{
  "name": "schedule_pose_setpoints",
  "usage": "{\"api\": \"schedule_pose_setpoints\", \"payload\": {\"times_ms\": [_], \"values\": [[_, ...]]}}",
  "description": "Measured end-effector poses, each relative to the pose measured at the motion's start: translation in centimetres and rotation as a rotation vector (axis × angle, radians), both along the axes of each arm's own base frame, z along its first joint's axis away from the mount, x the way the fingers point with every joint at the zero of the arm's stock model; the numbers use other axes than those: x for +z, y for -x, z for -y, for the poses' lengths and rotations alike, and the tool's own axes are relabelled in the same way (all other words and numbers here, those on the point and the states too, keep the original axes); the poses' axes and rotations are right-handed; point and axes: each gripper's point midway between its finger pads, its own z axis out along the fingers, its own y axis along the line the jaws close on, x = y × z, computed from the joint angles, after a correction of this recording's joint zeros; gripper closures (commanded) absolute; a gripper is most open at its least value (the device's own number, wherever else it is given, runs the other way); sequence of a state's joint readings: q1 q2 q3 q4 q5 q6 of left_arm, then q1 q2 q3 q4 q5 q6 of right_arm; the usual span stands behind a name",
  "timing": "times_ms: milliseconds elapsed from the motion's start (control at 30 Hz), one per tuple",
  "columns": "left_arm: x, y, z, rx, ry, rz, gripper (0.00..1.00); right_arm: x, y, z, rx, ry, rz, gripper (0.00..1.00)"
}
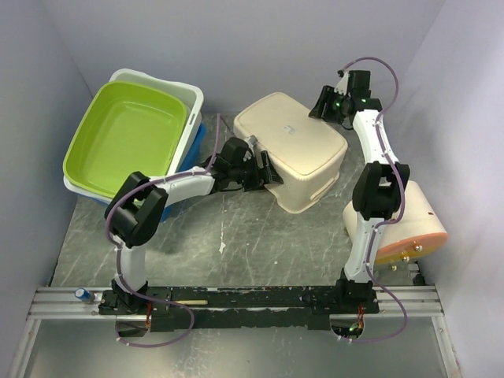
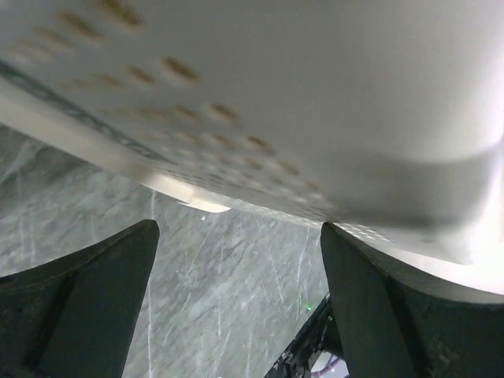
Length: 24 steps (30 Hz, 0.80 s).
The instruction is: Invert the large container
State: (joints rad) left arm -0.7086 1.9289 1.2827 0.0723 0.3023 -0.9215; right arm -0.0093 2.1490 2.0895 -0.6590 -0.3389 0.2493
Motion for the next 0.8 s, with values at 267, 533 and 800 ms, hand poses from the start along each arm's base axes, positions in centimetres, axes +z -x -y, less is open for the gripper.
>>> {"api": "schedule_pose_setpoints", "payload": {"times_ms": [267,533,800], "values": [[1.0,-1.4,3.9,-0.191,0.037,0.072,0.04,0.6,0.5,6.6,-0.161,-0.010,0.030,0.67],[0.5,-3.9,8.4,-0.301,0.087,0.120,0.01,0.8,5.4,16.9,-0.509,0.030,-0.010,0.57],[0.2,-6.3,11.6,-0.307,0.144,0.151,0.01,1.3,6.0,19.9,-0.668,0.081,-0.015,0.34]]}}
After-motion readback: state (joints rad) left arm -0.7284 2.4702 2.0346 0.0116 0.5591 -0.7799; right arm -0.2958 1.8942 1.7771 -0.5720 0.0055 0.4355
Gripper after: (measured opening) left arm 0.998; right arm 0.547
